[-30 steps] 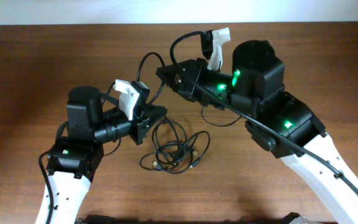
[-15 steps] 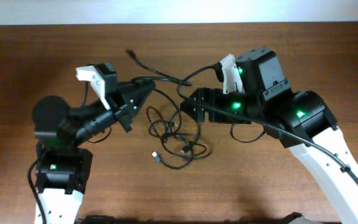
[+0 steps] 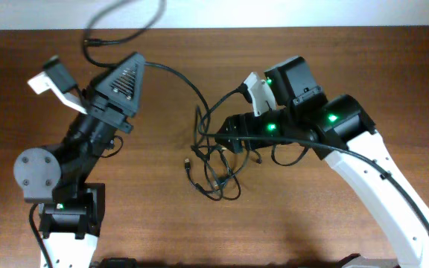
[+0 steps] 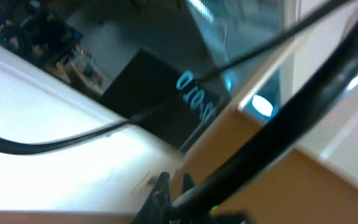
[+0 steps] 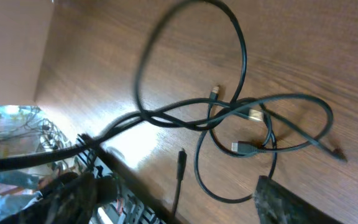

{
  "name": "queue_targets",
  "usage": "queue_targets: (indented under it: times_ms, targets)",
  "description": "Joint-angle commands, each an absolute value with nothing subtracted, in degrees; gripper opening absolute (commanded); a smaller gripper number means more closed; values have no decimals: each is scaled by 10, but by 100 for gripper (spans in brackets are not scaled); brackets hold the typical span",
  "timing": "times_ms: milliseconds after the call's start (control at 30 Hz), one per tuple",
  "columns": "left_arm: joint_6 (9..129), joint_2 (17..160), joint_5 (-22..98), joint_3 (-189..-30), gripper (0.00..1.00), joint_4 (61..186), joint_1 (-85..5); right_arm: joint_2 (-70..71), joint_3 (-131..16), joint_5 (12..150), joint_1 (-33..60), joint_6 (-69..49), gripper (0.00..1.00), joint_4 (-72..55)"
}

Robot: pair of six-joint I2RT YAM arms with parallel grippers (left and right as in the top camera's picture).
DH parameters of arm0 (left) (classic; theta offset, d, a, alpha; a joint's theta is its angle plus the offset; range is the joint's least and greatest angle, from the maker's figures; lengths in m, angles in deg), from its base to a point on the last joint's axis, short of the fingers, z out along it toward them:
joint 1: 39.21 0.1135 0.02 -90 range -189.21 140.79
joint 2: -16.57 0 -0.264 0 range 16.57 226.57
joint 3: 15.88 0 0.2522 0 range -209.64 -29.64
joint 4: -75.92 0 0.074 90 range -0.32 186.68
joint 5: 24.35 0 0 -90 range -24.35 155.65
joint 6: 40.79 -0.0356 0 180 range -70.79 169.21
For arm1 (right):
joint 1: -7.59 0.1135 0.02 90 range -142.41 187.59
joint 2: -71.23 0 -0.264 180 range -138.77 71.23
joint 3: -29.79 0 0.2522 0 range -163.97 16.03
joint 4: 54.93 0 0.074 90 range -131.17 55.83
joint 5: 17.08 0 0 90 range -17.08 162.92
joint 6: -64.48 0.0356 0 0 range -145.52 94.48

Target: Untangle cables

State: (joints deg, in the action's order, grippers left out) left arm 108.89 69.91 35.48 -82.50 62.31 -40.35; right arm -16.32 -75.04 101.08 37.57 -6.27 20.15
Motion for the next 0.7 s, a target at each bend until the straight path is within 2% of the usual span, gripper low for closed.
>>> queue_targets:
  times_ms: [0,200,333,467,533,600,667]
  targets:
    - [1164,693,407,-834,1,605,-402,-175,-749,1066,376,-92,75,194]
    - [1136,701,409,-834,0,651,-402,-175,-749,1244,396,-198,69,114]
    - [1137,706,390,-834,0,648,-409,-175,-749,1234,434,-200,69,56]
    - [1137,705,359,-834,0,662,-414,-175,-749,1233,430,-202,69,17]
    - [1136,705,360,-834,1,663,-414,-175,-749,1227,423,-205,75,39]
    - [1137,705,360,-834,0,662,-414,-175,-749,1157,416,-209,76,68]
    - [1137,705,361,-834,0,666,-414,-175,-749,1118,409,-252,86,92]
